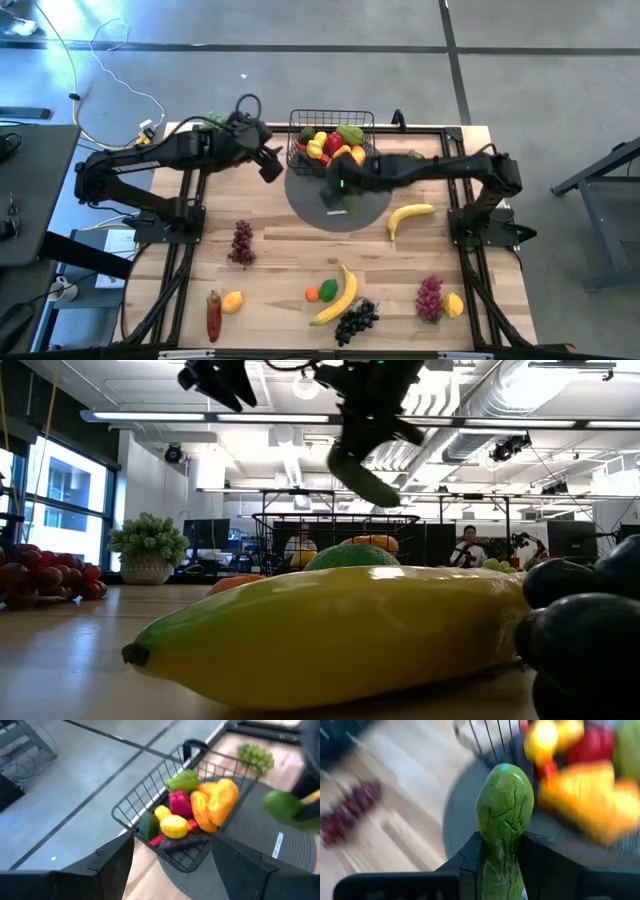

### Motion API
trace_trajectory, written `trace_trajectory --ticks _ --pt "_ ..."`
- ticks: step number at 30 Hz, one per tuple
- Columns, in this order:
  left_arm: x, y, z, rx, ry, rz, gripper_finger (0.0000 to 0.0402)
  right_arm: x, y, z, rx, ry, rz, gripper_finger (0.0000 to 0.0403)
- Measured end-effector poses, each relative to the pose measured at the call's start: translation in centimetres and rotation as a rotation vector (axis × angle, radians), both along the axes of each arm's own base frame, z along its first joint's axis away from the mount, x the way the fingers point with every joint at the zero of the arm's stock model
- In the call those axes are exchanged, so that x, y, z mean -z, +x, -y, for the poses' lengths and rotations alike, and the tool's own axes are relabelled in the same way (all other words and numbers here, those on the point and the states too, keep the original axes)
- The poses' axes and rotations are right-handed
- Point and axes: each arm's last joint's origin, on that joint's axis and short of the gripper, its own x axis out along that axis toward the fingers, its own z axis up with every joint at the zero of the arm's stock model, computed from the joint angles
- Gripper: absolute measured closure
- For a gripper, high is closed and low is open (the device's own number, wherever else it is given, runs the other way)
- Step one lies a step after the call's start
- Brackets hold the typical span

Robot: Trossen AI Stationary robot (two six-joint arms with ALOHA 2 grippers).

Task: Build produce basket
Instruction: Put the cucumber into the wire basket

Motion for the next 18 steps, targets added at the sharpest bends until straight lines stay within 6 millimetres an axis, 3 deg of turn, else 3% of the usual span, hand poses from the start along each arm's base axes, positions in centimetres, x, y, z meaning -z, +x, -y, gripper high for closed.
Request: trace_trajectory --ticks 10,18 --pt "-1.0 -1.6 -0.7 -0.052 0.014 0.042 0.0149 -3.9 1.1 9.1 -0.126 -0.184 0.32 0.0339" --pt "-0.7 -1.6 -1.4 -0.095 -0.007 0.055 0.0149 -3.8 1.1 13.7 -0.152 -0.285 0.396 0.0339"
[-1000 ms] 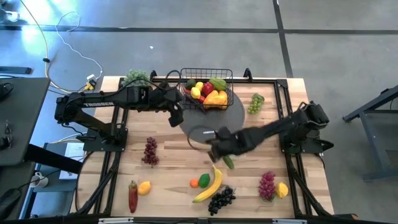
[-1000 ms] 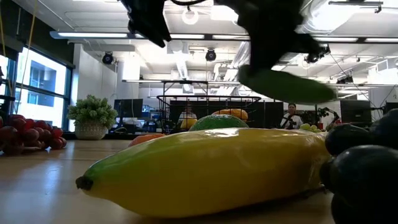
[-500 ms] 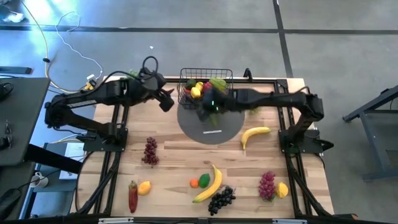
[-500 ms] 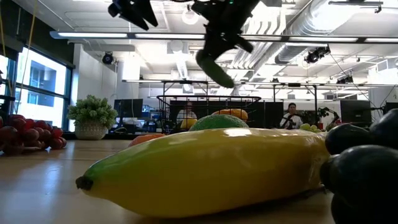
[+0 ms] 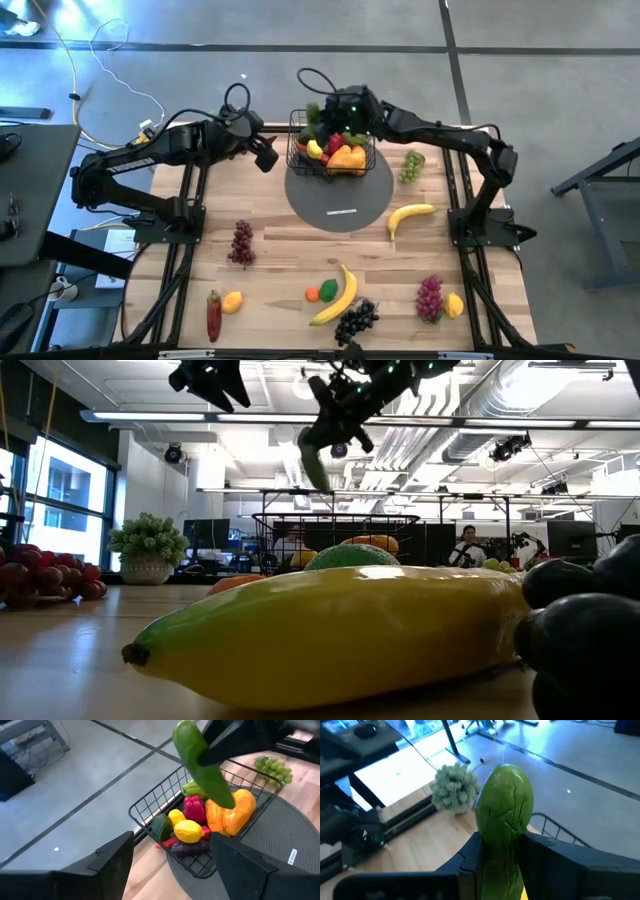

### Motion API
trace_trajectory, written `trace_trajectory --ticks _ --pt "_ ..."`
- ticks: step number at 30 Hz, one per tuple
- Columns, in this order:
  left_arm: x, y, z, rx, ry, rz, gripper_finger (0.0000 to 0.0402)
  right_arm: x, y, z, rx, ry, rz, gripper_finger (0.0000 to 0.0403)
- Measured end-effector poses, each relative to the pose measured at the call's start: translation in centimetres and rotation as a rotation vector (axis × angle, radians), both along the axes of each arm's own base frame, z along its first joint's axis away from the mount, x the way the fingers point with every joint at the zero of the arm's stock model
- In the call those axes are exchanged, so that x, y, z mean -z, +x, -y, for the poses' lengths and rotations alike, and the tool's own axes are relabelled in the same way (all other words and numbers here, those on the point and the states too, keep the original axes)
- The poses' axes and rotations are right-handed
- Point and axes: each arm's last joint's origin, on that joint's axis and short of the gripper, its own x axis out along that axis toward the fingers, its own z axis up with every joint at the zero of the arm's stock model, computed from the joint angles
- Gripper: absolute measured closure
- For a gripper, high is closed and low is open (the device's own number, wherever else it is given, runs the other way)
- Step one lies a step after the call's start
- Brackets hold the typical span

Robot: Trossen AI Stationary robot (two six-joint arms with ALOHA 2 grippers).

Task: Build produce basket
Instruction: Put the cucumber into the wire basket

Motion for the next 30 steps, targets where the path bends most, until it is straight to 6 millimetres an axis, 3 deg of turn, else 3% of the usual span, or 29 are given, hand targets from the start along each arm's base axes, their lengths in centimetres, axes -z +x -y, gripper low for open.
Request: trace_trajectory --ticks 8,21,30 --pt "0.0 -0.2 -0.4 -0.059 -0.036 0.06 0.0149 3.4 2.0 2.2 0.034 0.045 0.024 0.0339" --pt "0.1 -0.5 -0.6 -0.088 -0.052 0.058 0.0149 9.6 4.6 3.9 0.132 0.2 0.034 0.0338" --pt "0.1 -0.5 -0.7 -0.094 -0.02 0.028 0.0149 11.3 4.7 4.7 0.254 0.378 0.096 0.0335"
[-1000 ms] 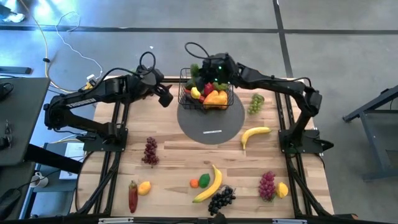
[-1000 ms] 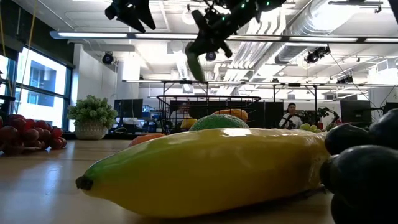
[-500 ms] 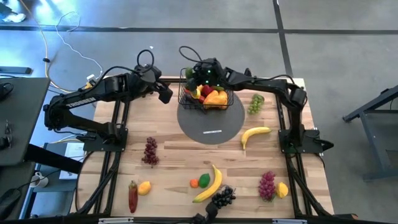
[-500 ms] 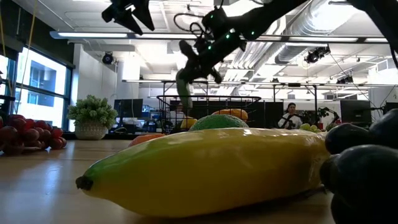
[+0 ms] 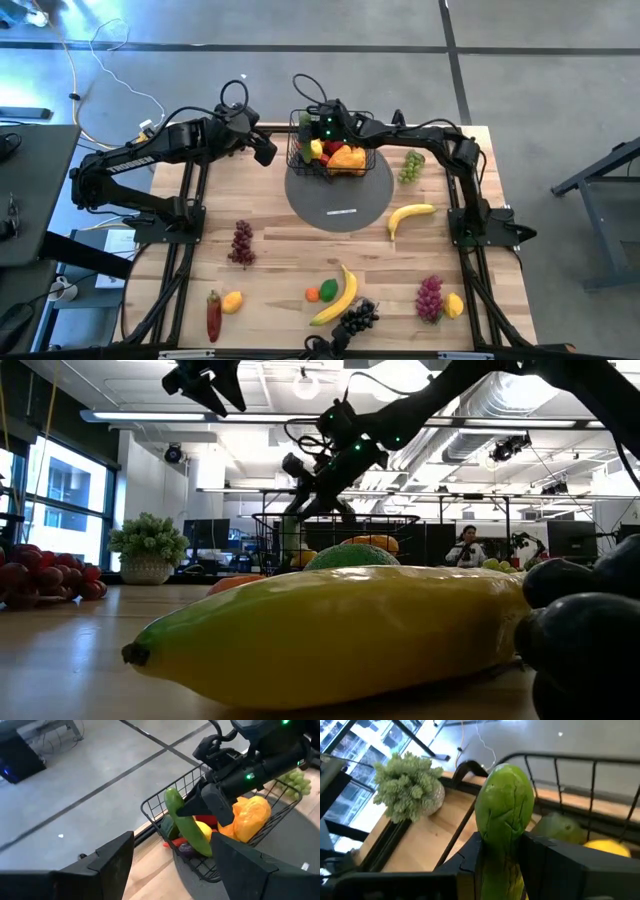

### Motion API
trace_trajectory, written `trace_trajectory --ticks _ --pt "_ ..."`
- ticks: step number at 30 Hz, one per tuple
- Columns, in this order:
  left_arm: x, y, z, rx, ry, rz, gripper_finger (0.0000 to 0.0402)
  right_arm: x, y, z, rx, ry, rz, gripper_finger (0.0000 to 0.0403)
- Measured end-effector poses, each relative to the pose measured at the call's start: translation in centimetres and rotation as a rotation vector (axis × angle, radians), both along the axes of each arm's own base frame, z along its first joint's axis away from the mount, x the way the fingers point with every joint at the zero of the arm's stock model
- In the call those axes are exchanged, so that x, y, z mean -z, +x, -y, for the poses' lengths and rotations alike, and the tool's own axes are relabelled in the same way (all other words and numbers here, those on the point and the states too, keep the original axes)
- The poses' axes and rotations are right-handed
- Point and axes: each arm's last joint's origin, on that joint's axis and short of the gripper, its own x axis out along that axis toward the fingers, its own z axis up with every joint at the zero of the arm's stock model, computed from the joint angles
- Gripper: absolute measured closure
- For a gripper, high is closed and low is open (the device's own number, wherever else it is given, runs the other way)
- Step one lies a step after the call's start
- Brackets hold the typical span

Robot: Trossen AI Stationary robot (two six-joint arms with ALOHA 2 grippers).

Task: Build produce basket
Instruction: Put the cucumber into the wire basket, then put the lemon into the wire basket

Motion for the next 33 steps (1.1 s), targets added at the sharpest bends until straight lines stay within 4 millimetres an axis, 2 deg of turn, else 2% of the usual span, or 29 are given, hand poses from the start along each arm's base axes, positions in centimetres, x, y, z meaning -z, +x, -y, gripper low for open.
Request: trace_trajectory --ticks 6,15,18,24,33 --pt "0.0 0.0 0.0 0.077 0.056 -0.107 0.0149 0.7 -0.1 -0.2 0.034 0.077 -0.018 0.0317" --pt "0.0 0.0 0.0 0.156 0.109 -0.217 0.0149 0.8 -0.1 -0.3 0.044 0.115 -0.011 0.0206" --pt "0.1 0.0 0.0 0.169 0.111 -0.242 0.0149 0.8 -0.1 -0.3 0.037 0.12 -0.009 0.0182" --pt "0.4 -0.1 0.2 0.213 0.071 -0.251 0.0149 0.4 -0.5 0.2 0.033 0.146 0.012 0.0172" --pt "1.0 -0.5 0.5 0.19 -0.033 -0.238 0.0149 -2.9 -2.0 0.2 0.0 0.061 0.005 0.0172"
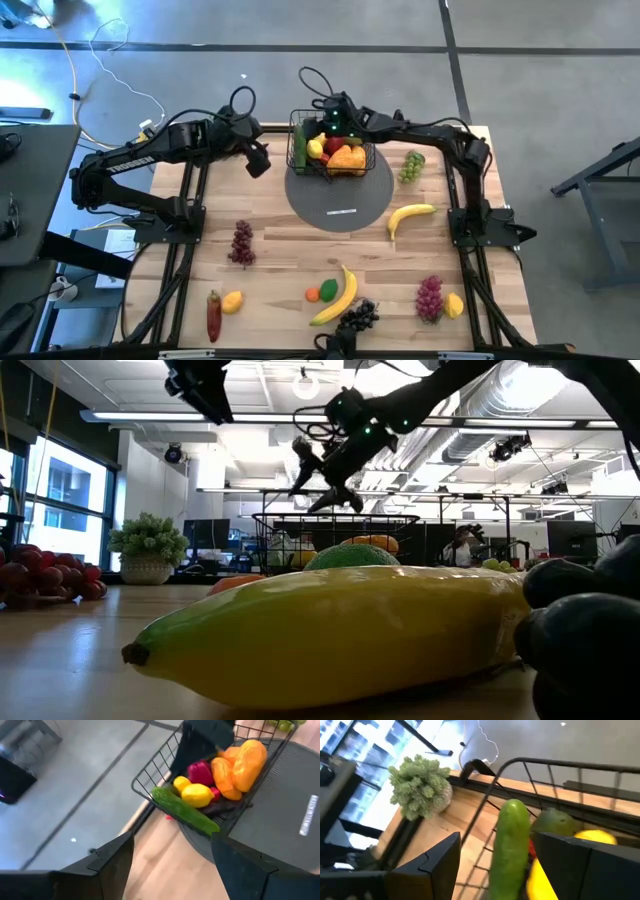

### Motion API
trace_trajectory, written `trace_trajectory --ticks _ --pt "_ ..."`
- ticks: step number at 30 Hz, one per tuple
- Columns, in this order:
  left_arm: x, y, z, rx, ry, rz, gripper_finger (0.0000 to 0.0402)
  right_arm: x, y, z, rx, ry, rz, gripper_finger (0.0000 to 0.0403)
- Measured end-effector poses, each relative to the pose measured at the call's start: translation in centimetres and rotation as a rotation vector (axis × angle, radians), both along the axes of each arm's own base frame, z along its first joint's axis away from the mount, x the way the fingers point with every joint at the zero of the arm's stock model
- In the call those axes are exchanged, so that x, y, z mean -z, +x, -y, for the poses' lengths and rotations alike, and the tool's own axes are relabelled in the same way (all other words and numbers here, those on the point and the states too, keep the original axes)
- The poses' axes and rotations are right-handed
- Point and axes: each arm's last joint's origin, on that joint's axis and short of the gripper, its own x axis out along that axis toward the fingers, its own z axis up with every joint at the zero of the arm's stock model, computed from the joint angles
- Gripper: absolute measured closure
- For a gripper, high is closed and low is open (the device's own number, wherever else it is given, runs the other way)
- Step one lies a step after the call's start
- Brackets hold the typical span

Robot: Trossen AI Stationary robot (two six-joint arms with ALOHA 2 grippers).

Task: Build produce basket
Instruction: Put the lemon into the wire basket

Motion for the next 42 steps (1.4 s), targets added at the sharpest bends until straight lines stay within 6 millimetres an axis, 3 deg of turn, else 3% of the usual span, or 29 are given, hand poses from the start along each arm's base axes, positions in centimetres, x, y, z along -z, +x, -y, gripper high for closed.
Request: trace_trajectory --ticks 11,20,28,42 --pt "1.1 -0.8 1.0 -0.078 -0.322 0.073 0.0149 -3.0 -3.2 -1.0 -0.106 -0.088 -0.203 0.0171" --pt "2.5 -1.6 2.6 -0.207 -0.578 0.036 0.0149 -6.2 -5.4 -1.4 -0.151 -0.195 -0.22 0.0171" --pt "5.9 -1.2 6.5 -0.256 -0.791 -0.039 0.0149 -8.1 -7.5 -1.2 -0.17 -0.263 -0.253 0.0171" --pt "8.3 -1.2 13.6 -0.316 -0.966 -0.129 0.0149 -6.9 -8.3 -2.2 -0.216 -0.156 -0.393 0.0171"
